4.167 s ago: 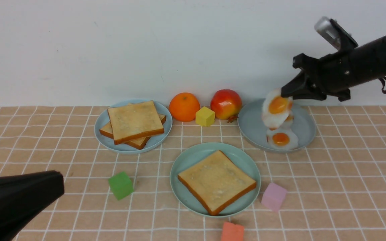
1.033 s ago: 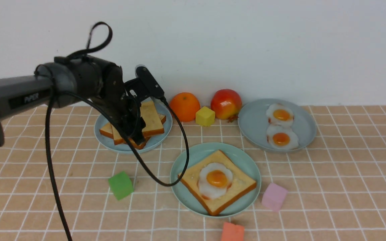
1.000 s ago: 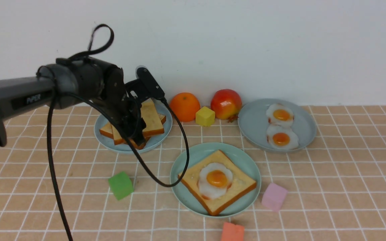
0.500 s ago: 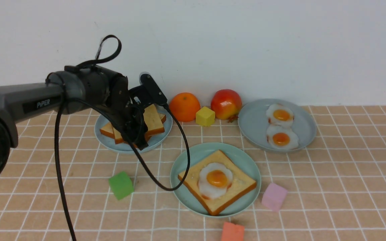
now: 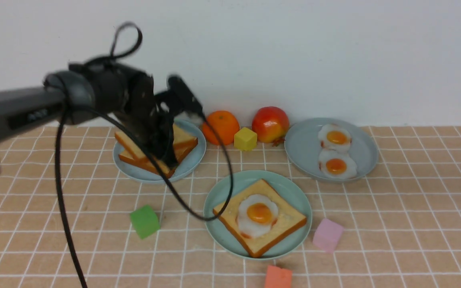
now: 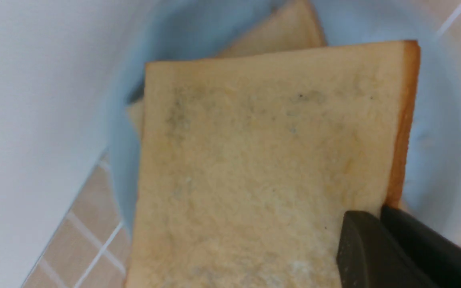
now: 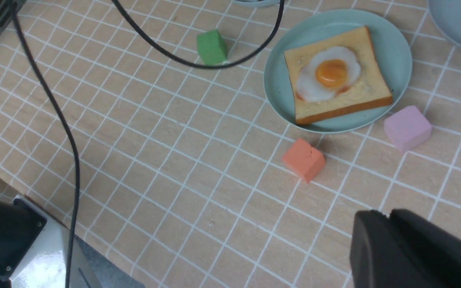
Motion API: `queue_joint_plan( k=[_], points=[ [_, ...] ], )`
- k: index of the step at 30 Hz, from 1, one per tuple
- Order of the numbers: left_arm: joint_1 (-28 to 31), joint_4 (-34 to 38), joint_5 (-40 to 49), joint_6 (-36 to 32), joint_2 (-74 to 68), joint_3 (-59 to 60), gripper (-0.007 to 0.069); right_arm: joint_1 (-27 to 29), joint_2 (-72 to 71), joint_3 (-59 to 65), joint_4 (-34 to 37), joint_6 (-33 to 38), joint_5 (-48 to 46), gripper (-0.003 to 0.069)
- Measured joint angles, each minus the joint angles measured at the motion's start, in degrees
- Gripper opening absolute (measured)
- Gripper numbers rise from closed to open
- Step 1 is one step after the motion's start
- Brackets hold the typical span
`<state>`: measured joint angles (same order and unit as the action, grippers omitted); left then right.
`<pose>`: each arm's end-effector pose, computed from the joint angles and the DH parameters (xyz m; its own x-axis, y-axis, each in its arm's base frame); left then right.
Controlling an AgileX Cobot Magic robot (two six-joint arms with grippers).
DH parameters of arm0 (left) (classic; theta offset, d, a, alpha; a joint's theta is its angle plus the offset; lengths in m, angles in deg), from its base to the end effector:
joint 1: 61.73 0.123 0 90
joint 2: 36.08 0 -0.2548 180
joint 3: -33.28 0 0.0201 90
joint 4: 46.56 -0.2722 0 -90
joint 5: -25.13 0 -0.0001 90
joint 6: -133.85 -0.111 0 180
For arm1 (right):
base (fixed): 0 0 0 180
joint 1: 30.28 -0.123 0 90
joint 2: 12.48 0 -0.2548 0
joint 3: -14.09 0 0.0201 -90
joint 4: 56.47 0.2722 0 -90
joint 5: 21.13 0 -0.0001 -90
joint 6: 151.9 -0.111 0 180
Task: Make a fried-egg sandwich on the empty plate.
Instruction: Use the left arm to grab a slice of bread, then use the left arm to place a slice of bread on the fried egg in the middle
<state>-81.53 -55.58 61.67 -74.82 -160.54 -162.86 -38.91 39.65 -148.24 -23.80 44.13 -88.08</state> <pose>0.4485 -0.1504 0.1766 -0.4523 0.7839 -0.4253 0.6815 0.6114 0.4022 0.1524 0.0789 0.3712 -0.6572 -0.1294 -0.7426 -0.5120 0.7997 0.3137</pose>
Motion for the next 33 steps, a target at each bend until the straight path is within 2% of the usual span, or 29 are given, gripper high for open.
queue_joint_plan(
  k=[3, 6, 8, 10, 15, 23, 33],
  points=[
    [-2.92, 0.00, 3.79, 7.93, 4.39, -0.05, 0.0006, 0.00, -1.03, 0.00, -0.30, 0.22, -0.06, 0.0073],
    [-10.53, -0.21, 10.04, 17.28, 8.42, -0.06, 0.0006, 0.00, -4.18, 0.00, -2.79, 0.29, -0.29, 0.0074],
    [-13.46, -0.21, 11.44, 19.52, 8.74, -0.06, 0.0006, 0.00, -5.25, 0.00, -3.93, 0.04, -0.30, 0.0074],
    [-19.75, -0.01, 12.33, 22.68, 8.23, -0.06, 0.0006, 0.00, -8.28, 0.19, -6.59, -1.36, -0.35, 0.0074],
    [-27.03, 0.04, 11.13, 23.98, 5.65, -0.06, 0.0006, 0.00, -13.55, 2.28, -12.48, -5.03, -0.56, 0.0074],
    [-28.19, -1.31, 10.75, 25.67, 1.68, -0.06, 0.0006, 0.00, -17.36, 3.44, -18.01, -9.39, -4.47, 0.0074],
    [-28.19, -1.29, 10.13, 25.76, -0.32, -0.06, 0.0006, 0.00, -17.81, 3.44, -18.58, -10.03, -5.33, 0.0074]
  ],
)
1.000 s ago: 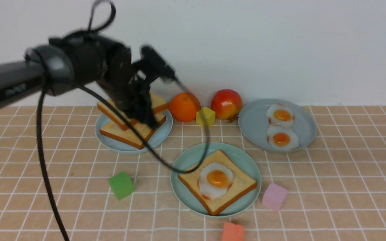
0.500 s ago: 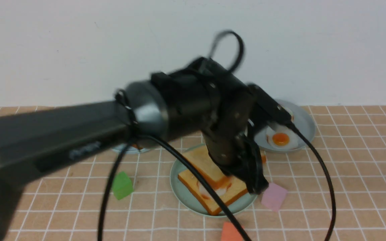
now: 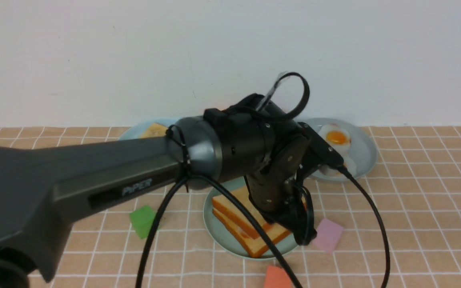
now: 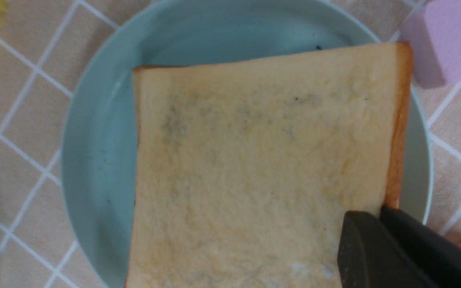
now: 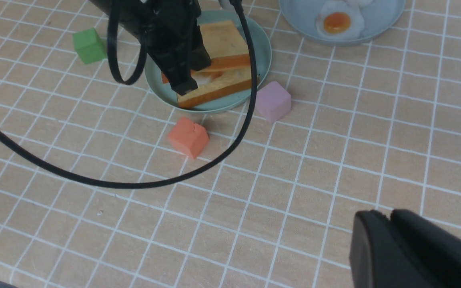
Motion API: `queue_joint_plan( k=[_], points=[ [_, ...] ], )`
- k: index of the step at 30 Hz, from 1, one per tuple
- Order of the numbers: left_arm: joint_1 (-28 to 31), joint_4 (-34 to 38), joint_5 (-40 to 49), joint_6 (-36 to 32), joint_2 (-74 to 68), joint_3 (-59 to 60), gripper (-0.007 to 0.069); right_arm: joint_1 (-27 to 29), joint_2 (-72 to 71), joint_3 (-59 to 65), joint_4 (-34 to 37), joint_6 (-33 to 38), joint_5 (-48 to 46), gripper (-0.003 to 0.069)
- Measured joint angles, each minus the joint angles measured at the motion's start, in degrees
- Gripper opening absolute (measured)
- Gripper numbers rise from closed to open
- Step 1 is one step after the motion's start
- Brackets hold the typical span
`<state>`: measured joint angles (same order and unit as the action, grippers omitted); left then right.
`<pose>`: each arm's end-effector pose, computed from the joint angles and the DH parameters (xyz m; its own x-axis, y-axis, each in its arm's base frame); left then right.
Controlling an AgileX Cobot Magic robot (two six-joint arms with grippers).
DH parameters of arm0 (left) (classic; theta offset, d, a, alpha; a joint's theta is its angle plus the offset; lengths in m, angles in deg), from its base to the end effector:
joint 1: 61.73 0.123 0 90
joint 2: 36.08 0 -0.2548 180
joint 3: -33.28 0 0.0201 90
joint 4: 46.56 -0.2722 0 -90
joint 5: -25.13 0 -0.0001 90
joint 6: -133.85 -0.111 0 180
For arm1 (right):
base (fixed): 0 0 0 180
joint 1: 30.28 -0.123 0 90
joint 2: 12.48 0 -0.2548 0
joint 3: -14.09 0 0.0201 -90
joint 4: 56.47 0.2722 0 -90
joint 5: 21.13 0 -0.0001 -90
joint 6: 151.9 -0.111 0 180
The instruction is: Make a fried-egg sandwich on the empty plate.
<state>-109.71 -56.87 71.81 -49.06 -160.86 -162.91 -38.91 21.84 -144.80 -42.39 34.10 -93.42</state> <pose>0.3163 -0.3295 0.1649 -0.4747 0.7847 -0.3987 0.7942 0.5771 0.1901 0.0834 0.0387 0.3723 -0.5882 -0.1174 -0.8001 -0.3454 0.9311 0.1173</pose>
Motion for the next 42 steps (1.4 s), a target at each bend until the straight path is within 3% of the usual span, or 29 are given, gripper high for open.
queue_joint_plan(
  k=[13, 19, 20, 23, 27, 31, 32, 33, 34, 36, 42],
  points=[
    [0.00, 0.98, -1.05, 0.00, -2.83, 0.00, 0.0031, 0.00, 0.00, 0.00, 0.00, 0.00, -0.04, 0.0074],
    [0.00, 1.78, -1.07, 0.00, -2.87, 0.00, 0.0160, 0.00, 0.00, 0.00, 0.05, 0.00, -0.04, 0.0074],
    [0.00, 1.90, -1.07, 0.00, -2.87, 0.00, 0.0231, 0.00, 0.00, 0.00, 0.05, 0.00, -0.06, 0.0074],
    [0.00, 2.04, -1.07, 0.00, -2.81, 0.00, 0.0315, 0.00, 0.00, 0.00, 0.05, 0.00, -0.06, 0.0074],
    [0.00, 2.49, -0.16, 0.05, -1.39, 0.00, 0.0368, 0.00, 0.00, 0.00, 0.05, 0.00, -0.06, 0.0073],
    [0.00, 4.94, 1.35, 1.35, 5.71, 0.12, 0.0291, 0.00, 0.00, 0.00, 0.05, 0.00, -0.06, 0.0063],
    [0.00, 6.62, 1.44, 1.82, 10.86, 0.25, 0.0206, 0.00, 0.00, 0.00, 0.05, 0.00, 0.08, 0.0061],
    [0.00, 7.06, 1.44, 1.82, 11.58, 0.31, 0.0193, 0.00, 0.00, 0.00, 0.05, 0.00, 0.18, 0.0061],
    [0.00, 8.74, 0.80, 1.91, 17.00, 0.89, 0.0102, 0.00, 0.00, 0.00, 0.00, 0.00, 0.49, 0.0059],
    [0.00, 11.05, -2.65, 1.57, 26.57, 3.92, -0.0006, 0.00, 0.00, 0.00, 0.05, 0.00, 0.82, 0.0059],
    [0.00, 13.26, -17.76, 1.55, 51.22, 24.07, -0.0013, 0.00, 0.00, 0.05, 0.03, 0.00, 1.72, 0.0038]
  ],
)
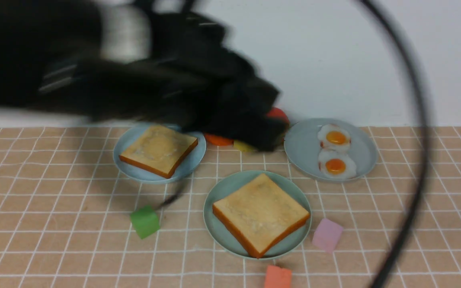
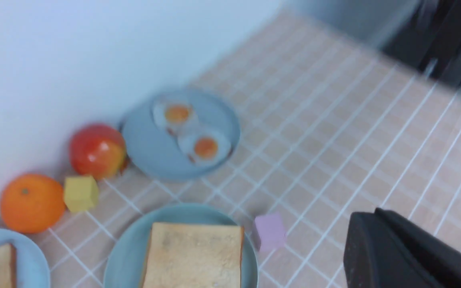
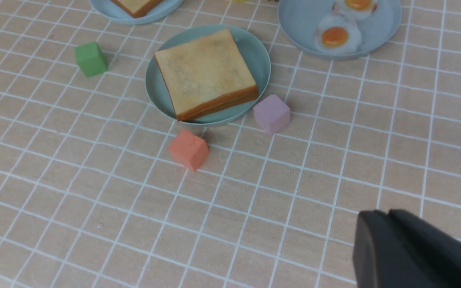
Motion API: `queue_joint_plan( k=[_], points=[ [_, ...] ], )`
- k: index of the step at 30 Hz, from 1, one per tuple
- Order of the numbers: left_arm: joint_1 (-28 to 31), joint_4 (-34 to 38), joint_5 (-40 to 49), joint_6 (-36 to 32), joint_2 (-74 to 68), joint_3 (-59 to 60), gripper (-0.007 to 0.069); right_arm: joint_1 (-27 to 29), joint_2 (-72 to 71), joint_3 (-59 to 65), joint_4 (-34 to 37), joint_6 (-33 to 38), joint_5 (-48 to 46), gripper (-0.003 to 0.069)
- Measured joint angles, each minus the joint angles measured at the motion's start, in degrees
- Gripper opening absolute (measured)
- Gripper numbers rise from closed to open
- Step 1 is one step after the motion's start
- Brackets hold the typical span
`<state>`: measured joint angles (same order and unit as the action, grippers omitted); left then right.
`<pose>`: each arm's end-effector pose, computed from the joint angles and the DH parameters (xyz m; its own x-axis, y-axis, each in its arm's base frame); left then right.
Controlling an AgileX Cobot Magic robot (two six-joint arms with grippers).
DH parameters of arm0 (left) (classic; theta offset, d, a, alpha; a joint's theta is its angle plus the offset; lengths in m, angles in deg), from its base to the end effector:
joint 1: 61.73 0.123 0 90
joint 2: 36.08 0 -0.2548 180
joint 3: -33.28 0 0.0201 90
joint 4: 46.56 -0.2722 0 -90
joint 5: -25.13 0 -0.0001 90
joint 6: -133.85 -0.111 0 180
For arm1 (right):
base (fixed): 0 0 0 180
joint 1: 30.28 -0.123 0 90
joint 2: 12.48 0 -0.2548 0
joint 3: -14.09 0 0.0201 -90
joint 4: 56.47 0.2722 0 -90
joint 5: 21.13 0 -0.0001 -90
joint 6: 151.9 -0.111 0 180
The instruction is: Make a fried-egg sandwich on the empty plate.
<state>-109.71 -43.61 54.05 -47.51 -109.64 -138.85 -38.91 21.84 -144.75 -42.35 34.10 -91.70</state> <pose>0.1975 -0.2233 0.3892 -0.2486 0.2440 -0.9374 0.7532 0.6572 -0.0286 0.0855 0.0388 0.3747 -0.5669 -0.1069 -0.8168 -0.3433 0.9320 0.1163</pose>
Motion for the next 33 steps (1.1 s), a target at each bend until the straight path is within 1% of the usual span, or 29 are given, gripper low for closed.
queue_joint_plan(
  k=[1, 2, 3, 4, 6, 7, 8, 9, 10, 12, 15, 18, 25, 27, 33],
  points=[
    [0.00, 0.00, -3.47, 0.00, 4.35, 5.21, -0.0013, 0.00, -0.17, 0.09, 0.00, 0.00, 0.06, 0.0030],
    [0.00, 0.00, -4.95, 0.07, 6.05, 8.46, -0.0013, 0.00, -0.28, 0.24, 0.00, 0.00, 0.13, 0.0025],
    [0.00, 0.11, -12.18, 0.58, 13.39, 17.31, -0.0013, 0.00, -0.96, 0.98, 0.00, 0.00, 0.53, 0.0005],
    [0.00, 0.16, -14.70, 0.87, 15.66, 21.68, -0.0013, 0.00, -1.32, 1.31, 0.00, 0.00, 0.83, 0.0001],
    [0.00, 0.52, -23.64, 2.14, 23.11, 31.84, -0.0013, 0.00, -2.50, 2.84, 0.00, 0.00, 2.21, -0.0003],
    [0.00, 0.52, -24.36, 2.28, 24.28, 33.62, -0.0013, 0.00, -2.62, 3.00, 0.00, 0.00, 2.34, -0.0003],
    [0.00, 0.70, -29.58, 3.53, 28.32, 39.78, -0.0013, 0.00, -3.48, 4.56, 0.00, -0.20, 4.17, -0.0003],
    [0.00, 0.70, -30.02, 3.67, 29.14, 41.09, -0.0013, 0.00, -3.56, 4.72, 0.03, -0.21, 4.41, -0.0003],
    [0.00, 0.86, -32.64, 4.38, 31.31, 44.46, -0.0013, 0.00, -4.08, 5.92, 0.14, -0.73, 6.25, -0.0003],
    [0.00, 0.86, -35.18, 4.84, 34.21, 48.64, -0.0013, 0.00, -4.95, 7.91, 0.32, -1.68, 9.53, -0.0001],
    [0.00, 0.90, -37.38, 5.06, 37.91, 52.48, -0.0013, 0.00, -5.62, 10.99, 0.86, -2.95, 14.75, 0.0000],
    [0.00, 0.97, -38.25, 5.11, 40.84, 54.29, -0.0013, 0.00, -5.68, 14.53, 1.38, -4.75, 22.12, 0.0000],
    [0.00, 1.03, -36.51, 5.11, 41.37, 54.86, -0.0013, 0.00, -5.68, 22.82, 1.57, -7.70, 37.32, 0.0003],
    [0.00, 1.03, -35.89, 5.11, 41.37, 54.86, -0.0013, 0.00, -5.68, 24.78, 1.57, -7.75, 39.27, 0.0004],
    [0.00, 1.03, -34.90, 5.11, 41.37, 54.86, -0.0013, 0.00, -5.68, 29.56, 1.57, -7.86, 40.05, 0.0008]
  ],
)
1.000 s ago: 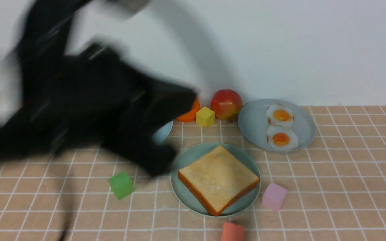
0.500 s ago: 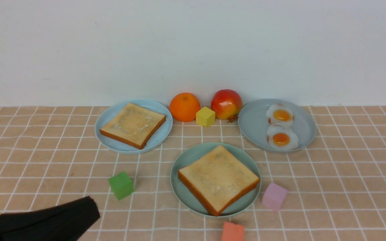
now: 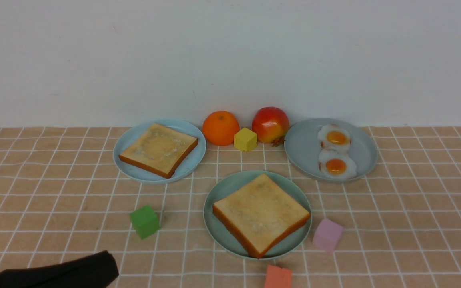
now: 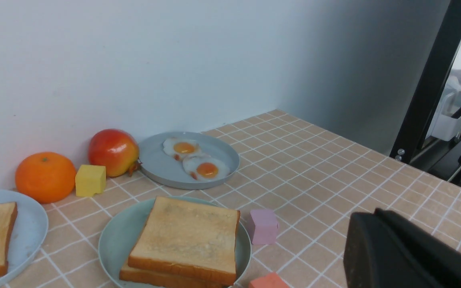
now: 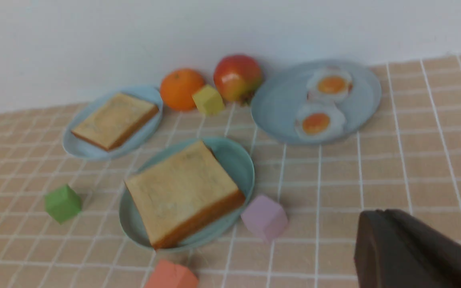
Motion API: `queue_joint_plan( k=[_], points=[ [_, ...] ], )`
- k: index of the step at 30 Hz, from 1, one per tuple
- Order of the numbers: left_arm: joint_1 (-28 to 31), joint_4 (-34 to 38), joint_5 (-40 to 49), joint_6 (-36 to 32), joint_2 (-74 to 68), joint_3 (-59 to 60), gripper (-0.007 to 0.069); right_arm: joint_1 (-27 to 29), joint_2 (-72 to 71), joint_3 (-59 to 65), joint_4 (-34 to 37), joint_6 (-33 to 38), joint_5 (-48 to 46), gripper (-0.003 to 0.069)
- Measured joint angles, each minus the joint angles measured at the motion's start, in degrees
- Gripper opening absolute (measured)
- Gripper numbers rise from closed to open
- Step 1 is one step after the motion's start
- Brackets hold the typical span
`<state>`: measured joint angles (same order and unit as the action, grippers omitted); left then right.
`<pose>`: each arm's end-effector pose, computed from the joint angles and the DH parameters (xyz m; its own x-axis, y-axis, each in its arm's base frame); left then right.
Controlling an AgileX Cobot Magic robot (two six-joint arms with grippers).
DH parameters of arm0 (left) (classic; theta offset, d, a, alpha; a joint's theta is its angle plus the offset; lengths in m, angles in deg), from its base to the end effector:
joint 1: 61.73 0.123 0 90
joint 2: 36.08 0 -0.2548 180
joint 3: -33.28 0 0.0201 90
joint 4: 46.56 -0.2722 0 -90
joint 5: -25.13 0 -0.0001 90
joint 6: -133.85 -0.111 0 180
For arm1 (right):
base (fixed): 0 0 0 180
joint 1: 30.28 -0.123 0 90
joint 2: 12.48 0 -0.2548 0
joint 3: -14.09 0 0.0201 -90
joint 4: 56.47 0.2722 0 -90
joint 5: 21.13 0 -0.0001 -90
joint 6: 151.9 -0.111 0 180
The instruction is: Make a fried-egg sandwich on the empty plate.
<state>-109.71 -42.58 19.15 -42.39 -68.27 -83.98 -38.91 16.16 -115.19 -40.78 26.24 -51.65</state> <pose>0.1132 -0.1245 0.2573 -0.0871 -0.1039 -0.9908 0.7330 0.6668 -0.1344 0.1402 0.0367 0.2794 -0.3831 0.2090 -0.8998 -0.1815 0.9381 0.2951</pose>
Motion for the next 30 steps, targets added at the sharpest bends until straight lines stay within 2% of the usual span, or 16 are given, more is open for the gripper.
queue_joint_plan(
  k=[6, 9, 12, 19, 30],
  points=[
    [0.00, 0.00, 0.18, 0.00, 0.00, 0.00, -0.0013, 0.00, 0.00, 3.70, -0.74, 0.00, 0.27, 0.0014],
    [0.00, 0.00, 0.18, 0.00, 0.00, 0.00, -0.0013, 0.08, -1.42, 5.50, -5.35, 0.20, 1.86, 0.0008],
    [0.00, 0.00, 0.18, 0.00, 0.00, 0.00, -0.0013, 3.04, -7.50, 11.52, -9.28, 0.20, 5.61, -0.0012],
    [0.00, 0.00, 0.26, 0.00, 0.00, 0.00, -0.0011, 7.13, -19.86, 26.20, -10.73, 0.20, 10.20, -0.0014],
    [0.00, 0.00, 0.87, 0.00, 0.00, 0.00, -0.0002, 7.33, -20.50, 26.51, -11.21, 0.20, 8.59, -0.0014]
  ],
)
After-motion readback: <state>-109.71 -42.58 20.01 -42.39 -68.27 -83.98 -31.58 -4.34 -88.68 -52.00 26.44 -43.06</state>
